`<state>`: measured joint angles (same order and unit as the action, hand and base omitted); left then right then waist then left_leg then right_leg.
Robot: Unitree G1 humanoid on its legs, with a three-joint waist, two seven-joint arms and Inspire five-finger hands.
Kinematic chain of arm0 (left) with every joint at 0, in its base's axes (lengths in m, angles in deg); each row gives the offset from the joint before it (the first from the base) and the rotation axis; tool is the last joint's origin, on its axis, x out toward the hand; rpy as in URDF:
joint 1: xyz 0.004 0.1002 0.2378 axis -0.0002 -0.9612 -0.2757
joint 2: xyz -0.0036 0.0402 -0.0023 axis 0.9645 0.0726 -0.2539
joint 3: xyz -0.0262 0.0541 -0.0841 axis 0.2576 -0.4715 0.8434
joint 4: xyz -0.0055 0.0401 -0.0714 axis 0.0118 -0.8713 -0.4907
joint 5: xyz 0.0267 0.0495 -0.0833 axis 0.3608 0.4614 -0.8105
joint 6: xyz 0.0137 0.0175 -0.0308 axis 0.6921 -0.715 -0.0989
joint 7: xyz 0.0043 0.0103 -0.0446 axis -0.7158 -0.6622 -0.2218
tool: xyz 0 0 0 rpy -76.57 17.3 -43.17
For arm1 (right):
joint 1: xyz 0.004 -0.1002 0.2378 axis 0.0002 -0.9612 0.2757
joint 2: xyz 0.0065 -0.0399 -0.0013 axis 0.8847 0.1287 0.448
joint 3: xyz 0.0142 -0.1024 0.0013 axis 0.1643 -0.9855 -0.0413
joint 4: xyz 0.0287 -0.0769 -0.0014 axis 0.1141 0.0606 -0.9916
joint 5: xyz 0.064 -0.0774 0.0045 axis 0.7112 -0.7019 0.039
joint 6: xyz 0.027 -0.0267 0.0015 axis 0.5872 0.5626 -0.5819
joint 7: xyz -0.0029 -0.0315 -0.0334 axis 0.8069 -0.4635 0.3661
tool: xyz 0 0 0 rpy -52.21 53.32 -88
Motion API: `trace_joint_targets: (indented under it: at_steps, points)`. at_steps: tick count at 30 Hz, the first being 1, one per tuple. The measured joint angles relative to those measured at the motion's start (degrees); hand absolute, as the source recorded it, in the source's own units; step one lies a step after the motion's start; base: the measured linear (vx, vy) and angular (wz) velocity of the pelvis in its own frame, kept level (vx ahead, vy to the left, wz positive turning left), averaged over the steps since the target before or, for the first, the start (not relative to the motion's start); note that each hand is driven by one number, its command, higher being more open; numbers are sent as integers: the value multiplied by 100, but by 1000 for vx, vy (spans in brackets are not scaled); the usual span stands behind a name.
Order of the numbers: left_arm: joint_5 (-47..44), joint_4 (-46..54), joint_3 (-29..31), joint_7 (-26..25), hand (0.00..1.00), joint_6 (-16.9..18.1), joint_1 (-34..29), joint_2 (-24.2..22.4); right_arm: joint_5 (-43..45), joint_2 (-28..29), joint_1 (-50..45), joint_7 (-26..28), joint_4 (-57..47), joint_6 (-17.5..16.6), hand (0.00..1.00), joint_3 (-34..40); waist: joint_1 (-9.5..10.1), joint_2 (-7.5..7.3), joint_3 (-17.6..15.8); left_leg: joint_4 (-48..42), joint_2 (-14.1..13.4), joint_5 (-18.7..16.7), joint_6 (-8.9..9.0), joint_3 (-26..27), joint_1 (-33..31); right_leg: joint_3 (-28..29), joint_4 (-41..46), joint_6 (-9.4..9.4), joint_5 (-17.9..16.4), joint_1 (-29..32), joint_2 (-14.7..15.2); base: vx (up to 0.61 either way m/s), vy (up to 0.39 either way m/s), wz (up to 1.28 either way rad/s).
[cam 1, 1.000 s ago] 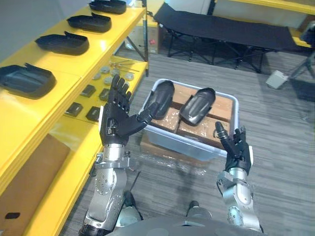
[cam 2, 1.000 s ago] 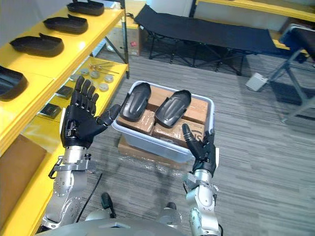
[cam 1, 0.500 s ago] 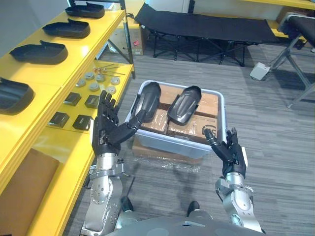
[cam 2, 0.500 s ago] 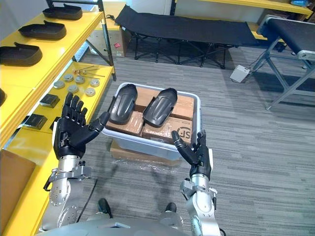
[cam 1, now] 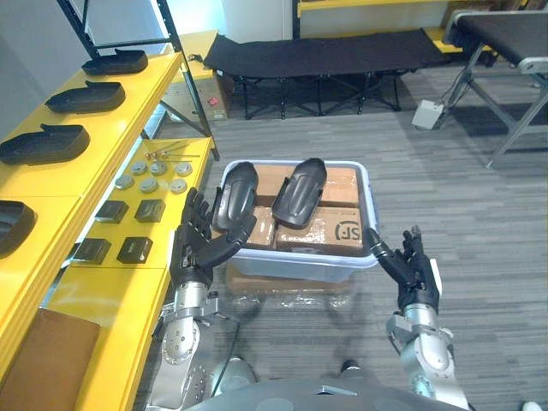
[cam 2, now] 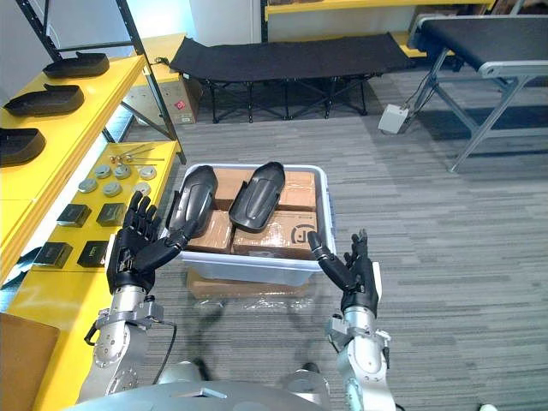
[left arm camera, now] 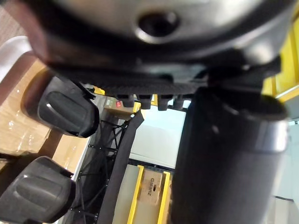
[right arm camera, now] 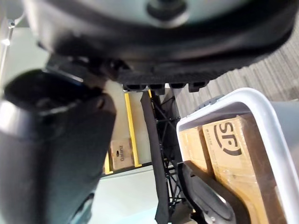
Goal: Walk over and take three plastic housings, then place them on the shelf
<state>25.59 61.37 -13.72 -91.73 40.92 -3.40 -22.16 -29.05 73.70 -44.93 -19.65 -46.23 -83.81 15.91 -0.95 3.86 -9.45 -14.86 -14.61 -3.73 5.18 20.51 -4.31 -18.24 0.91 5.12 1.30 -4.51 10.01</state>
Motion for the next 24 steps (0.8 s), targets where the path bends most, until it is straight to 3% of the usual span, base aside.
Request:
trace_joint_targets:
  at_steps: [1, 5, 9, 11, 13, 14, 15, 17, 19, 21, 22, 23, 24]
  points:
    - [-79, -34, 59, -13, 100, 0, 40, 7, -2, -3, 11, 57, 4, -54, 100, -25, -40, -111, -97, -107, 14, 50, -1, 14, -10, -29, 31, 117, 80, -3, 65, 100, 24, 5]
    - [-72, -45, 54, -44, 100, -2, 23, -2, 15, -22, 65, 115, 11, -65, 100, 14, 74, -197, -139, -181, 134, -132, -3, 91, 82, -7, 73, 127, -24, -12, 150, 97, 45, -6]
    - [-20, 280, 141, -2, 100, -3, 34, 2, 17, 88, 270, 2, 14, -71, 100, 35, 236, -425, -187, -285, 595, -498, -261, -251, 76, 27, 1103, 191, -596, 273, 658, 104, 117, 10]
    - [-3, 558, 201, 54, 100, -6, 8, 13, -6, 142, 414, -209, 77, -71, 100, -60, 299, -557, -175, -211, 842, -520, -240, -368, 163, -227, 2873, -49, -637, 1022, 1263, 130, 146, 31]
    - [80, 625, 325, 51, 100, -10, 3, 18, -186, 310, 461, -297, 103, -64, 100, -149, 364, -612, -201, -76, 879, -462, -217, -417, 416, -221, 3510, -189, -323, 1204, 1484, 150, 78, 15]
    - [180, 631, 368, 36, 100, -10, -3, 15, -286, 409, 452, -302, 120, -62, 100, -170, 364, -580, -194, 5, 856, -458, -226, -472, 554, -246, 3542, -269, -339, 1143, 1480, 232, 40, 35]
    - [175, 667, 429, 5, 100, 16, 40, 35, -427, 484, 478, -287, 119, -60, 100, -276, 367, -544, -167, 72, 790, -463, -237, -609, 578, -289, 3212, -243, -735, 1127, 1332, 158, 22, 35]
    - [173, 660, 497, -34, 100, 27, 126, 49, -514, 490, 562, -244, 116, -60, 100, -325, 373, -547, -166, 131, 738, -451, -217, -716, 538, -300, 2692, -226, -790, 1165, 1117, 139, -12, 40]
    - [169, 581, 493, -134, 100, 25, 250, 120, -623, 486, 664, -254, 113, -60, 100, -314, 348, -553, -169, 103, 695, -448, -137, -994, 394, 16, 1945, -159, -717, 1322, 857, 170, -117, 74]
    - [151, 465, 504, -143, 100, 25, 296, 206, -631, 498, 634, -290, 112, -49, 100, -299, 247, -663, -135, 69, 728, -496, 65, -1397, 339, 424, 1725, -91, -167, 1327, 743, 149, -209, 94]
    - [143, 417, 510, -130, 100, 24, 290, 282, -636, 501, 585, -292, 110, -46, 100, -286, 228, -727, -104, 54, 771, -538, 175, -1560, 335, 413, 1755, 60, -30, 1287, 780, 166, -267, 67]
    - [139, 379, 531, -132, 100, 9, 255, 182, -636, 442, 590, -291, 108, -29, 100, -216, 262, -599, -88, 46, 652, -566, 310, -1647, 332, 285, 1582, 209, -246, 1091, 635, 204, -304, 46]
    - [142, 382, 533, -132, 100, 9, 228, 113, -635, 402, 624, -292, 108, -11, 100, -190, 284, -516, -72, 38, 556, -559, 369, -1676, 301, 205, 1434, 221, -274, 1024, 542, 169, -231, 19]
